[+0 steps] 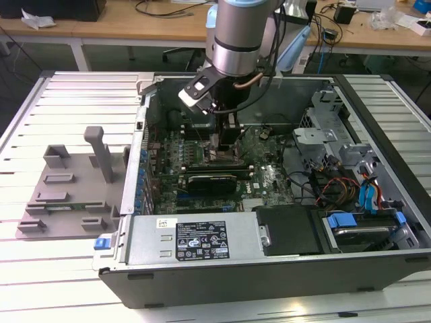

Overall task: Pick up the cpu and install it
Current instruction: 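Place the cpu into insertion slot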

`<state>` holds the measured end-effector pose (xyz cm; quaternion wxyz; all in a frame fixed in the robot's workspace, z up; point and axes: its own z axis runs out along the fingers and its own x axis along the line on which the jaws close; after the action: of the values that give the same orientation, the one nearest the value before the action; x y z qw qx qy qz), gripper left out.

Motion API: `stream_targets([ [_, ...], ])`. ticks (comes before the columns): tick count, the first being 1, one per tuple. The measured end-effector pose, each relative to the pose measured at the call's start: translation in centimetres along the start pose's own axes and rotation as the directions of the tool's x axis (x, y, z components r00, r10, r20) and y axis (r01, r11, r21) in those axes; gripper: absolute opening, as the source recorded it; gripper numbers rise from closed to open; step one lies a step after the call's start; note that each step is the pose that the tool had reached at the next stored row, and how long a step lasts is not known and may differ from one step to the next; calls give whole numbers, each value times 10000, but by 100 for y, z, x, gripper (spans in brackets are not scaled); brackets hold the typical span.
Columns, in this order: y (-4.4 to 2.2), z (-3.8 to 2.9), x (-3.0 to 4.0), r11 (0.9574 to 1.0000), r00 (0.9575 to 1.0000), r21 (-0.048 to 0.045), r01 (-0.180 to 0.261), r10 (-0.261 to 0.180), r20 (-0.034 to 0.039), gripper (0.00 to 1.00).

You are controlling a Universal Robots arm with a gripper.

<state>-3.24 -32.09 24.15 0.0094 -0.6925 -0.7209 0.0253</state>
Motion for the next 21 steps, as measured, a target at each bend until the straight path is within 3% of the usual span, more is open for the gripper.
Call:
stream_targets([
  [3,1,22,1,10000,10000,0,0,0,0,55],
  [5,7,154,7,10000,10000,0,-1,1,0,55],
  [21,17,348,86,10000,10000,4,-35,35,3,55],
])
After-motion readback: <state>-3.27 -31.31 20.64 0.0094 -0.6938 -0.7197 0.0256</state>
